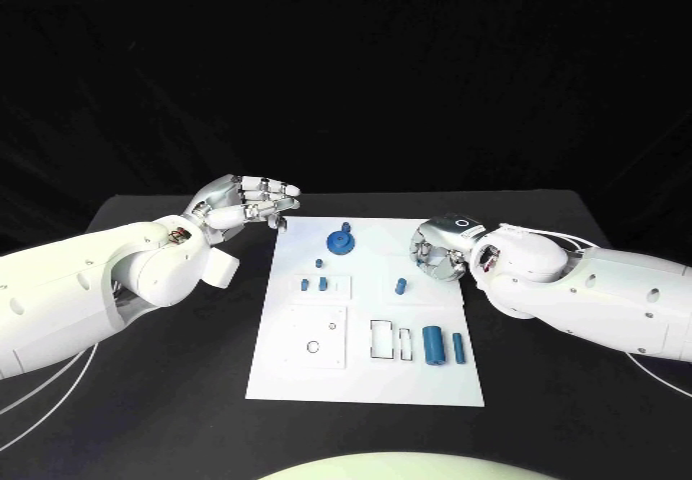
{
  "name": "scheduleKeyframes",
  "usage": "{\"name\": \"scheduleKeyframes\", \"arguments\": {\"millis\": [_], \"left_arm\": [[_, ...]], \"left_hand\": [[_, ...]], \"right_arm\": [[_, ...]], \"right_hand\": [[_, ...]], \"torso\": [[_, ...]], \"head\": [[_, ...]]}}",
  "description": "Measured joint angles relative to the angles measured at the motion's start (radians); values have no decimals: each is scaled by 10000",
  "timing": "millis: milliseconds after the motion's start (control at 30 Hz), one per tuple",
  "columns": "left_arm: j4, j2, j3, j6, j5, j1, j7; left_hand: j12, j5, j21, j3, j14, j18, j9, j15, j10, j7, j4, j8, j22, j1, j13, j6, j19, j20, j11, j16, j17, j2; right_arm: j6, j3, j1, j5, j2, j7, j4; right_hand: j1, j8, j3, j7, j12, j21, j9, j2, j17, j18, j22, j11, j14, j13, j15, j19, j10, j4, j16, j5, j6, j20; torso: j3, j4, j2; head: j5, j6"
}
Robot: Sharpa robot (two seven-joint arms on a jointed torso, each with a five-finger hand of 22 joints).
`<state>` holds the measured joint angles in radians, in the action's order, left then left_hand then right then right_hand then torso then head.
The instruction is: Assemble the parts on the task board
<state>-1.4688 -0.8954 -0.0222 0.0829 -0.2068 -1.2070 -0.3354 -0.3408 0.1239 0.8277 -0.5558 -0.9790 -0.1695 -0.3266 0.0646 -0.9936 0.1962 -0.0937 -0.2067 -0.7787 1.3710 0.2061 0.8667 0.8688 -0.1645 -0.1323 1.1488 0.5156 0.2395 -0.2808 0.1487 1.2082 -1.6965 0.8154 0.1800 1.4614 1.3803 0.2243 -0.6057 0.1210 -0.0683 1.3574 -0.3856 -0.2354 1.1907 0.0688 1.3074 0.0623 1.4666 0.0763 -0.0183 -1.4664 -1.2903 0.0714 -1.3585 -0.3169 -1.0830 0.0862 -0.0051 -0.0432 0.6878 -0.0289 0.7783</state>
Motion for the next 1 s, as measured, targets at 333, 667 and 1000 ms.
{"name": "scheduleKeyframes", "arguments": {"millis": [333,667,1000], "left_arm": [[9,1,0,2,-23,0,2],[31,1,0,6,-35,0,2],[93,2,0,8,-40,1,-2]], "left_hand": [[0,0,0,0,0,0,0,0,36,36,0,0,14,0,-1,-36,0,0,-36,0,-10,0],[1,0,0,-1,0,0,-1,0,36,36,0,0,13,0,-2,-36,-1,1,-36,0,-10,0],[1,0,0,-1,0,0,-1,0,36,36,0,0,25,53,-3,-36,-1,1,-36,0,-9,-53]], "right_arm": [[-223,34,-46,-63,-25,95,41],[-605,51,-86,-34,48,95,136],[-1099,-74,56,125,360,35,656]], "right_hand": [[-97,148,-98,-68,29,227,-152,221,36,0,-1,39,-13,5,-57,1,-106,-126,-84,59,-65,-76],[-67,183,-167,-74,33,281,-269,306,26,0,7,76,1,72,-71,1,-143,-137,-125,28,-117,-76],[-55,216,-193,-75,8,339,-270,345,53,1,6,75,1,51,-70,2,-142,-164,-124,30,-115,-76]], "torso": [[0,6,-11],[0,6,-12],[0,19,-14]], "head": [[1,-6],[-3,-27],[3,-51]]}}
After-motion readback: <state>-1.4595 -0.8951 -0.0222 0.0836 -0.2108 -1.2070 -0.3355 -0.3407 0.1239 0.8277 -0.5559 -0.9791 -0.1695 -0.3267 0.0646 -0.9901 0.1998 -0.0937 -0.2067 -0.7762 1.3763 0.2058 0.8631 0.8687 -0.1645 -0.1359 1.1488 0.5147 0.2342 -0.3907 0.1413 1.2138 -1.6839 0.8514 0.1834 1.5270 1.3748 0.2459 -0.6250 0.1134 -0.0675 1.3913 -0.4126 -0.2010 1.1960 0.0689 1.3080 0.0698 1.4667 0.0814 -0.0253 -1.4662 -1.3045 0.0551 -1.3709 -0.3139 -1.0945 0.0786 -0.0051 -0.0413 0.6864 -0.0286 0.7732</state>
